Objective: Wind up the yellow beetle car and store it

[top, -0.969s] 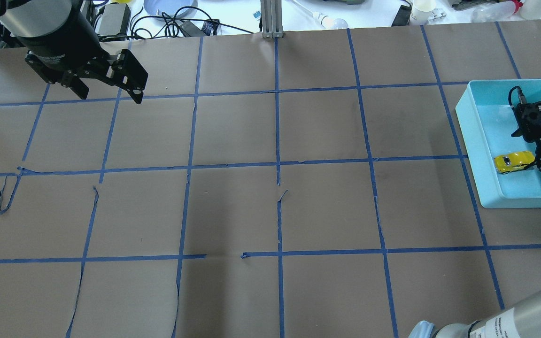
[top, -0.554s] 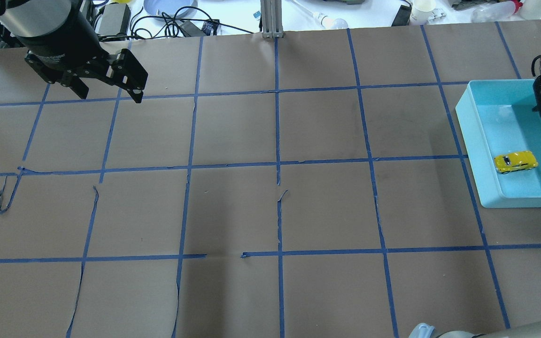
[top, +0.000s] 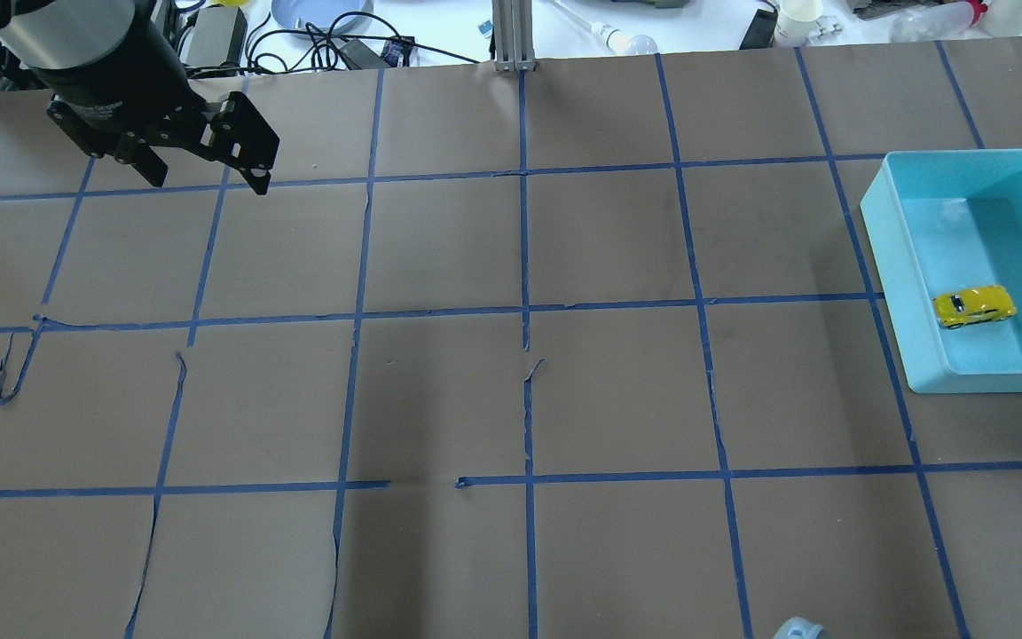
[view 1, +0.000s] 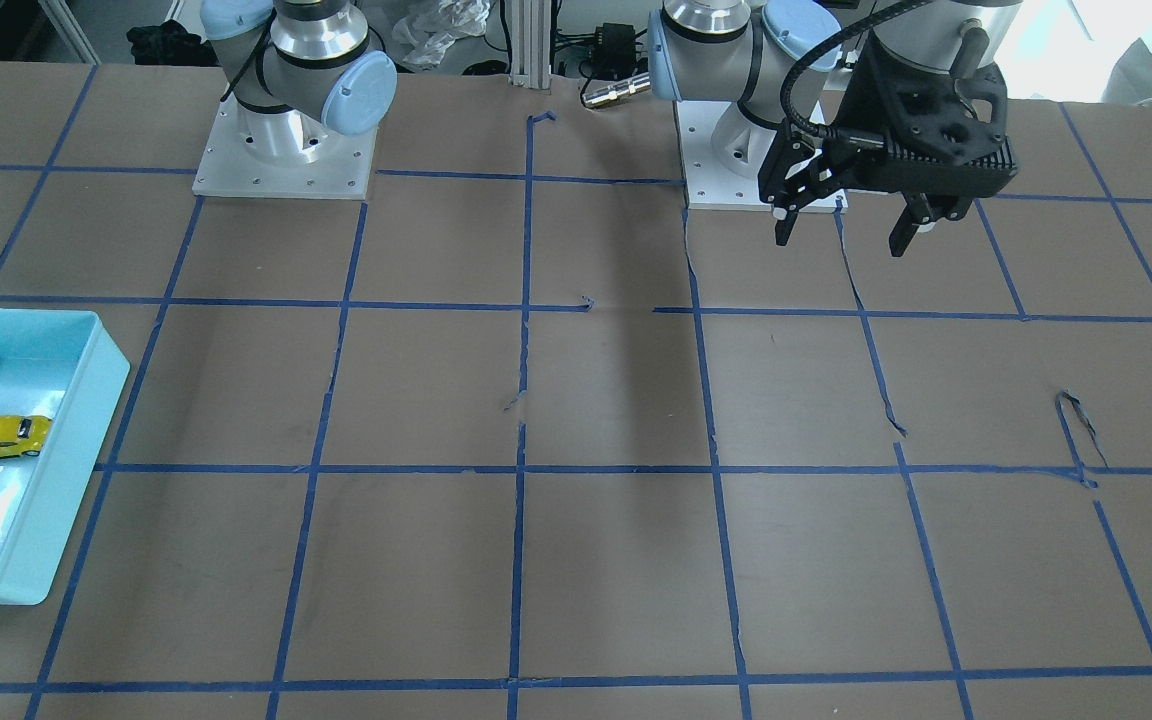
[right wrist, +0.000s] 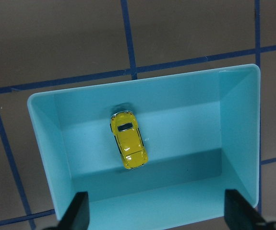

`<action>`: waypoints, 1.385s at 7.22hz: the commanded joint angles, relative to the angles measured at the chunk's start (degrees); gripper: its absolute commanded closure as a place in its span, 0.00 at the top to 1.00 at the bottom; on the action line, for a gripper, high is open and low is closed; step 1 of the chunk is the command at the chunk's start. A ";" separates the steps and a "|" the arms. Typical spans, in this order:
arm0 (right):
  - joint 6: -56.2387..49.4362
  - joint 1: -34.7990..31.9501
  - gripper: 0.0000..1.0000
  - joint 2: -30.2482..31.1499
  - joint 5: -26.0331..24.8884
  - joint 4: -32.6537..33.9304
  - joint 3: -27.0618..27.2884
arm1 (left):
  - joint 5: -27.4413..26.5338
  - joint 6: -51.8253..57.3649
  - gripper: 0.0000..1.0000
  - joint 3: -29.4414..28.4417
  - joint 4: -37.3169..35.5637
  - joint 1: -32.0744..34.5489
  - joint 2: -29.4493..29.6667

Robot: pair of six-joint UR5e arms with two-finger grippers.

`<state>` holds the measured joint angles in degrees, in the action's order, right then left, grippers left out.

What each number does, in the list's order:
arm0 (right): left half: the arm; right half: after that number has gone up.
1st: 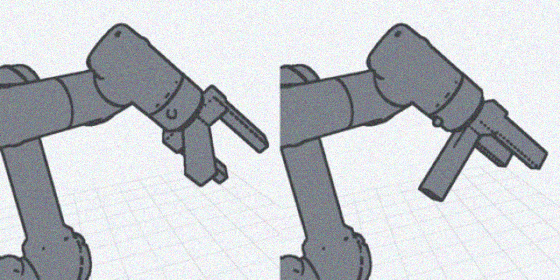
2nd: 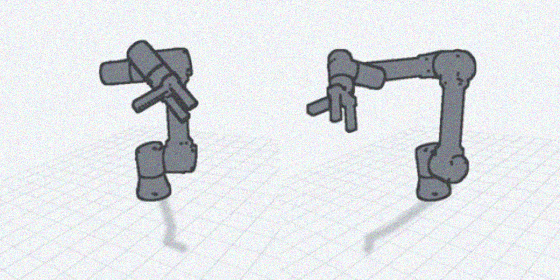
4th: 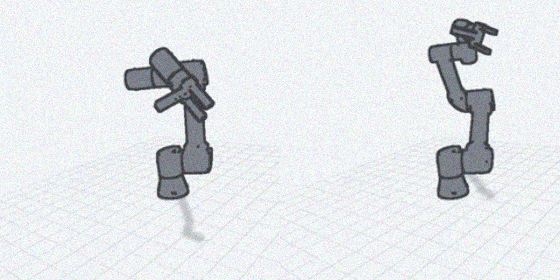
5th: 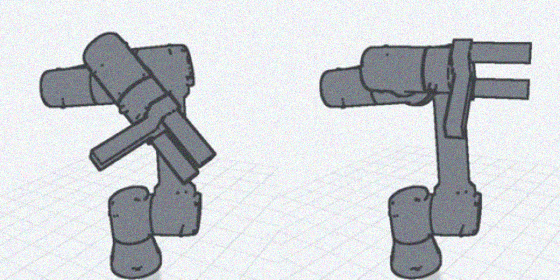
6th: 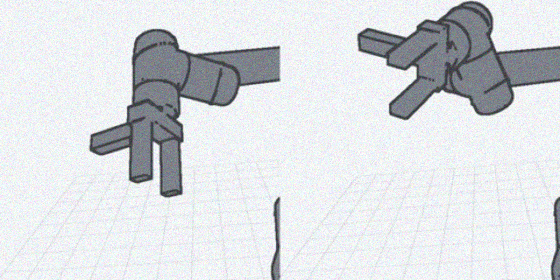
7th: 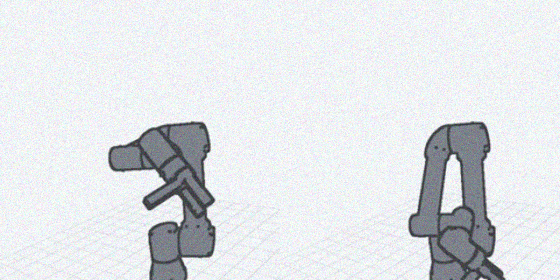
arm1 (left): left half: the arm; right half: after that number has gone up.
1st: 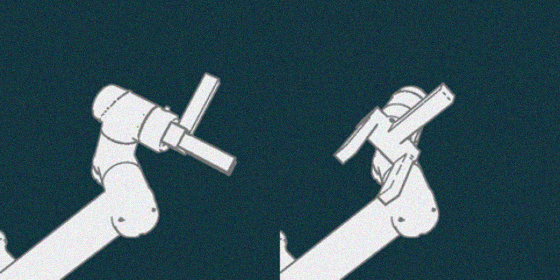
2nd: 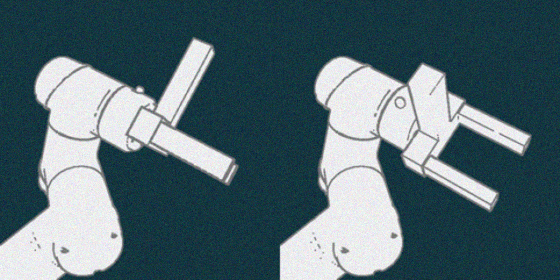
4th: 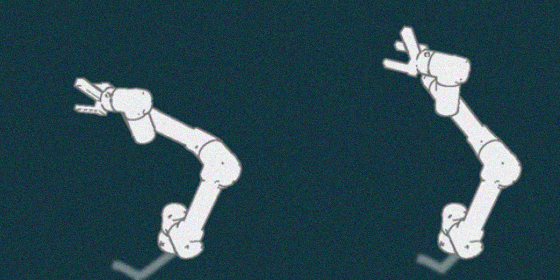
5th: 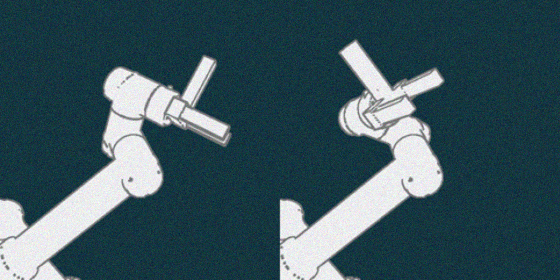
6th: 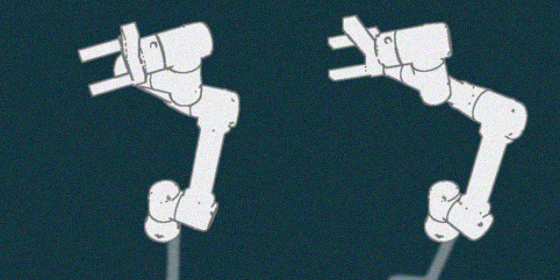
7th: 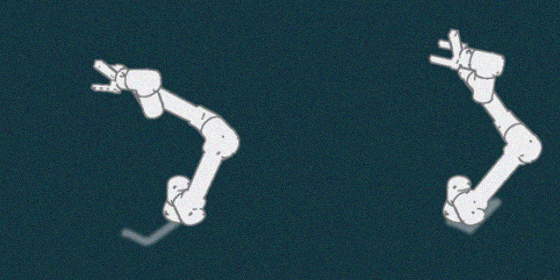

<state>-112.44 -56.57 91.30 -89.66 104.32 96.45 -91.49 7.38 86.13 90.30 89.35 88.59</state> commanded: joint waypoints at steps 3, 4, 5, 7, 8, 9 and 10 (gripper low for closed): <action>39.25 -18.33 1.00 0.20 -3.77 -12.64 -8.12 | 0.00 0.00 1.00 0.00 -0.04 -0.05 0.00; 52.98 -26.24 1.00 -0.06 -3.94 -12.48 -8.38 | 0.00 0.00 1.00 0.00 -0.04 -0.05 0.00; 63.91 -32.93 1.00 -1.20 -3.85 -12.13 -9.34 | 0.00 0.00 1.00 -0.09 -0.04 -0.14 0.00; 83.99 -40.96 1.00 -3.48 -2.97 -12.21 -12.94 | 0.00 0.00 1.00 0.00 -0.04 0.04 0.00; 87.71 -41.78 1.00 -3.49 -2.97 -12.47 -13.91 | 0.00 0.00 1.00 0.00 -0.04 -0.05 0.00; 88.53 -41.44 1.00 -3.41 -3.15 -13.00 -15.05 | -0.09 0.00 1.00 0.00 -0.04 -0.05 0.00; 92.28 -40.91 1.00 -3.41 -3.15 -14.66 -15.15 | 0.09 0.09 1.00 0.00 -0.04 -0.05 0.00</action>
<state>-24.13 -97.72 87.92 -92.76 91.15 81.91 -91.52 7.40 86.13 90.26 89.31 88.59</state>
